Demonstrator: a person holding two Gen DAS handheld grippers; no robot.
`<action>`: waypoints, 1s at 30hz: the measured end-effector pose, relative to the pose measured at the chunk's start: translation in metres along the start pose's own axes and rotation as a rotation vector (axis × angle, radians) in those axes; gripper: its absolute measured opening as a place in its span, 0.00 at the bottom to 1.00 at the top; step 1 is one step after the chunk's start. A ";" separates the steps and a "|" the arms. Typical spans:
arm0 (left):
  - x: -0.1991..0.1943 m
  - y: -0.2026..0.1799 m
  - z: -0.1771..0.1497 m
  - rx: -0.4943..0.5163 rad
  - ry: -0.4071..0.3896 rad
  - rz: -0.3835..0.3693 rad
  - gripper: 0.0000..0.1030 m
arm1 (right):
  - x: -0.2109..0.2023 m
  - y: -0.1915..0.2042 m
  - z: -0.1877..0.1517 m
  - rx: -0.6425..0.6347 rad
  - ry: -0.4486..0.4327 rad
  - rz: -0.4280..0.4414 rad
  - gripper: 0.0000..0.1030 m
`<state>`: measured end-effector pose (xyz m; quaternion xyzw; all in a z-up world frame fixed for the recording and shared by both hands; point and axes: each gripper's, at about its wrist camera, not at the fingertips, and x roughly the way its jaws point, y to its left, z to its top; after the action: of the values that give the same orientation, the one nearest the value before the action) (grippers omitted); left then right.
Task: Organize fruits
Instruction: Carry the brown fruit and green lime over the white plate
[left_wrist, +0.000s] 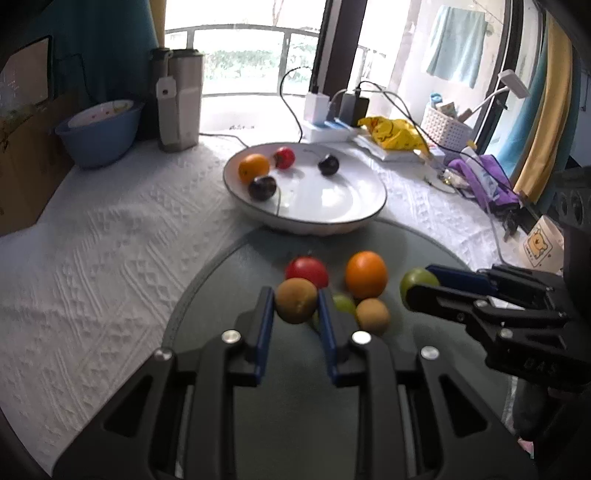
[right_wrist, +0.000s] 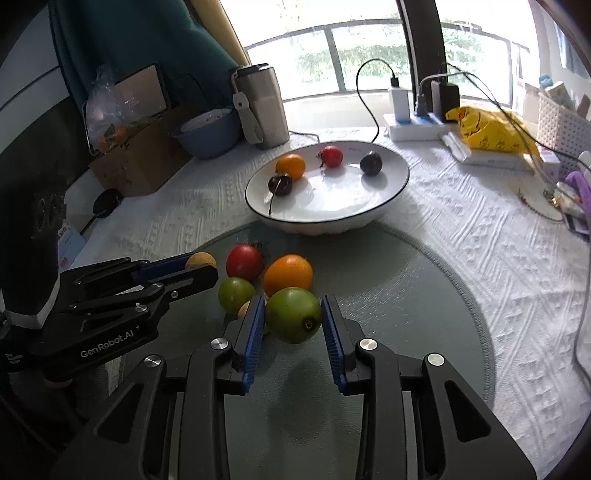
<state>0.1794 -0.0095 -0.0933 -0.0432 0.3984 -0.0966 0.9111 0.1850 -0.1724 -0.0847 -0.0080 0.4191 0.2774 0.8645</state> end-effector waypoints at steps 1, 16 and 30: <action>-0.002 0.000 0.002 0.001 -0.006 0.000 0.24 | -0.002 0.000 0.001 -0.001 -0.005 -0.003 0.33; -0.021 -0.010 0.039 0.030 -0.098 -0.020 0.24 | -0.033 -0.010 0.033 -0.027 -0.093 -0.059 0.33; 0.010 -0.009 0.076 0.051 -0.098 -0.029 0.24 | -0.022 -0.033 0.077 -0.042 -0.126 -0.088 0.33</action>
<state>0.2407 -0.0204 -0.0474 -0.0302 0.3502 -0.1178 0.9288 0.2458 -0.1917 -0.0258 -0.0270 0.3573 0.2479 0.9001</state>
